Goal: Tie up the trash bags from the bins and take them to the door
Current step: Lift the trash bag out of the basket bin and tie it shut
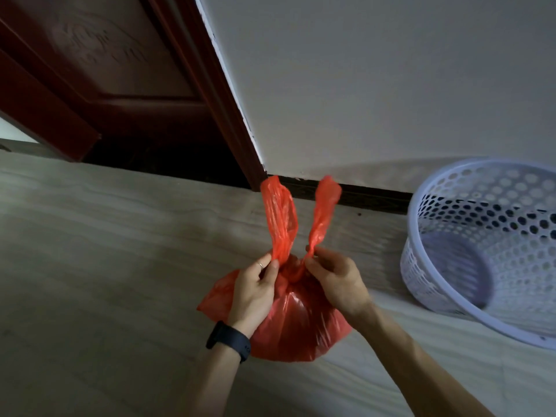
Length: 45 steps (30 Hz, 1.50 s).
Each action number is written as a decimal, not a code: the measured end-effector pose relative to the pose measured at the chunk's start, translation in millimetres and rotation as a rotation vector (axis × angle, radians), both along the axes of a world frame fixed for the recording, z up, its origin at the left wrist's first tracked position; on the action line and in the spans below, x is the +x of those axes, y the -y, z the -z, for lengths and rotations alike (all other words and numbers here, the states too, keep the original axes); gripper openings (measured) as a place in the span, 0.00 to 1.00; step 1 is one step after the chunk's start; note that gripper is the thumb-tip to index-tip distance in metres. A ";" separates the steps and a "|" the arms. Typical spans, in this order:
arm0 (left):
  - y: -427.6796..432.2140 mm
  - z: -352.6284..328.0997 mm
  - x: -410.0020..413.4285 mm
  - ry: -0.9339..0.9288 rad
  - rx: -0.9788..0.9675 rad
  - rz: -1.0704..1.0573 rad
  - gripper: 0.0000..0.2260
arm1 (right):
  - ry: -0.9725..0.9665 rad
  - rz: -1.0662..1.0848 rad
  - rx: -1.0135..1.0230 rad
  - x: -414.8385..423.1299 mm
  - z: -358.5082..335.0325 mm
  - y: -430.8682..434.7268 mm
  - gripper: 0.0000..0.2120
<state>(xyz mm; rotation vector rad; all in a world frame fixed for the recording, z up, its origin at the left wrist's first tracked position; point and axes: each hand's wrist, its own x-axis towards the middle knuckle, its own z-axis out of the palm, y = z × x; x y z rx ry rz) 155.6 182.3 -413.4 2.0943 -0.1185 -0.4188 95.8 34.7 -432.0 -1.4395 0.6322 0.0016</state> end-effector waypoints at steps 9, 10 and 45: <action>12.1 -1.2 -0.1 0.509 0.173 0.340 0.14 | -0.171 -0.097 -0.289 7.5 -0.8 6.3 0.09; 13.7 -3.0 1.8 0.525 0.210 0.362 0.17 | -0.154 -0.112 -0.176 6.6 -0.5 7.5 0.09; 17.9 -6.6 51.5 -0.619 -0.099 0.409 0.09 | 0.167 -0.282 0.037 1.8 7.0 44.5 0.14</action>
